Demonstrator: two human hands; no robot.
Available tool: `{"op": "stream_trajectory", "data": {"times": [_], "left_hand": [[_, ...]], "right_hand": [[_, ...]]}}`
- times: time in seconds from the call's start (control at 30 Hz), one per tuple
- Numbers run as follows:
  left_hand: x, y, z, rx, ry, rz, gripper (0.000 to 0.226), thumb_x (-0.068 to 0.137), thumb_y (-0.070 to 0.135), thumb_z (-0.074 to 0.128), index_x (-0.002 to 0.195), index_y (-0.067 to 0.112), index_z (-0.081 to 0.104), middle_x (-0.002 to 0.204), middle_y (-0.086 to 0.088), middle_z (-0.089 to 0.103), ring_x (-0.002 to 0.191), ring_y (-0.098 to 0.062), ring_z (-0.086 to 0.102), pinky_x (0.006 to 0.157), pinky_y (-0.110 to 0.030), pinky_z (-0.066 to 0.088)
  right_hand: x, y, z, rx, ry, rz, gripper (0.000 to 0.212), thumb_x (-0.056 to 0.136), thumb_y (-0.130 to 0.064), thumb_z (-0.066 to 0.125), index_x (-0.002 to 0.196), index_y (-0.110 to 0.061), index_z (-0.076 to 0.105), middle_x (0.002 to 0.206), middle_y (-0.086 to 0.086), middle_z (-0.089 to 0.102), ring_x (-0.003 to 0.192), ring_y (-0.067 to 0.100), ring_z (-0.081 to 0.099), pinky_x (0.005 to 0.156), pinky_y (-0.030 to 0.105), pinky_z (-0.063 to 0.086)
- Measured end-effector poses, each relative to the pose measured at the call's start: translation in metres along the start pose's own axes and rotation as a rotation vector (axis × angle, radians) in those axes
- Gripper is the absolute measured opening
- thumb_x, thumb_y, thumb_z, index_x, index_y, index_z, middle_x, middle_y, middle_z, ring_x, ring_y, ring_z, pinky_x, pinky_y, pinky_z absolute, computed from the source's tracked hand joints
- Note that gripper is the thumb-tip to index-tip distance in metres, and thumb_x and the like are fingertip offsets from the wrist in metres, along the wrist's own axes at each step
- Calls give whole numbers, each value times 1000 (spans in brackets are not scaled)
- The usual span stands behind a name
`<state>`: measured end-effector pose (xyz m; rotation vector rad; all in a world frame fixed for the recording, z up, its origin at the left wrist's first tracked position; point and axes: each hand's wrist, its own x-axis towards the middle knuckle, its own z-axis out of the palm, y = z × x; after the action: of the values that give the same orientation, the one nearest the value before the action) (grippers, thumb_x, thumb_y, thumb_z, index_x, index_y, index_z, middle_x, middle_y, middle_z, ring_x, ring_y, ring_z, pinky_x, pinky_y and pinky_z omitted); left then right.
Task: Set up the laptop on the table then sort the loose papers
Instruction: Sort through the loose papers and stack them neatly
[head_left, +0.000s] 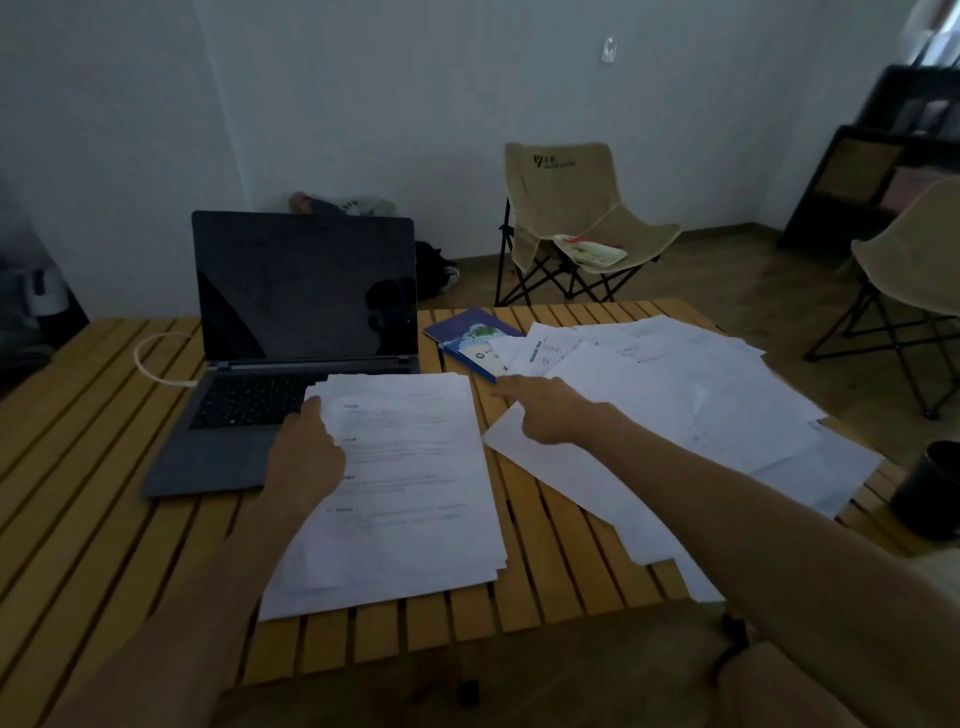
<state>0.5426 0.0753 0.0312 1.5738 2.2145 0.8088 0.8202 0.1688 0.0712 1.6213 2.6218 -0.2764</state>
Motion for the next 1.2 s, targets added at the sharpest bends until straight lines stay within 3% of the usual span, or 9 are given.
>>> {"op": "stream_trajectory", "data": {"times": [0.1, 0.27, 0.47, 0.73, 0.87, 0.97, 1.03, 1.1, 1.2], "left_hand": [[3, -9, 2, 56, 1, 7, 55, 95, 2, 49, 146, 2, 30, 127, -28, 46, 110, -40, 50, 89, -39, 40], [-3, -11, 7, 377, 83, -49, 41, 91, 13, 51, 129, 9, 38, 120, -18, 42, 106, -33, 47, 91, -42, 37], [-10, 6, 14, 363, 79, -9, 41, 91, 16, 50, 130, 11, 40, 120, -14, 41, 108, -30, 46, 91, -39, 37], [-18, 4, 19, 321, 66, 9, 42, 95, 19, 45, 135, 12, 39, 134, -13, 37, 118, -29, 41, 100, -42, 31], [-18, 5, 18, 315, 58, 11, 43, 95, 22, 46, 136, 12, 39, 135, -13, 37, 119, -30, 41, 102, -42, 30], [-18, 7, 18, 312, 51, 16, 45, 96, 25, 47, 138, 13, 39, 138, -14, 36, 121, -31, 41, 104, -42, 30], [-15, 6, 18, 264, 43, 24, 47, 97, 26, 49, 141, 15, 38, 141, -14, 35, 124, -31, 41, 106, -43, 30], [-12, 5, 18, 116, 33, 31, 47, 96, 27, 53, 140, 16, 42, 141, -15, 37, 124, -32, 45, 108, -44, 32], [-6, 7, 16, -184, 16, 10, 41, 97, 28, 56, 134, 13, 50, 137, -15, 47, 116, -31, 53, 104, -40, 41]], "right_hand": [[22, -5, 6, -296, -148, -13, 43, 90, -10, 55, 131, -19, 49, 135, 9, 50, 121, 28, 50, 100, 39, 37], [24, 4, 14, -368, -95, -60, 17, 92, -14, 59, 109, -17, 57, 122, 9, 55, 104, 25, 57, 83, 31, 45], [10, 25, 21, -214, -121, -17, 58, 87, -14, 65, 138, -27, 42, 147, 2, 38, 124, 27, 51, 98, 40, 50], [12, 22, 19, -358, -55, -93, 48, 89, -16, 66, 132, -20, 44, 141, 7, 39, 119, 29, 55, 89, 34, 49], [2, 32, 21, -344, 61, -81, 24, 94, -21, 63, 116, -22, 55, 130, 6, 42, 114, 25, 56, 84, 32, 51], [-10, 26, 10, -257, 162, -55, 19, 101, -23, 51, 119, -25, 56, 125, 6, 59, 105, 20, 62, 83, 31, 54], [-21, 17, -9, -52, 360, -42, 20, 102, -19, 48, 118, -25, 58, 112, 7, 67, 91, 18, 65, 77, 37, 58], [-38, 9, -35, 276, 615, -91, 29, 92, 4, 52, 110, -16, 63, 98, -2, 66, 80, 11, 62, 70, 41, 58], [-78, -2, -68, 565, 938, -275, 45, 77, 25, 52, 105, -9, 64, 103, -23, 56, 90, -4, 58, 69, 25, 54]]}}
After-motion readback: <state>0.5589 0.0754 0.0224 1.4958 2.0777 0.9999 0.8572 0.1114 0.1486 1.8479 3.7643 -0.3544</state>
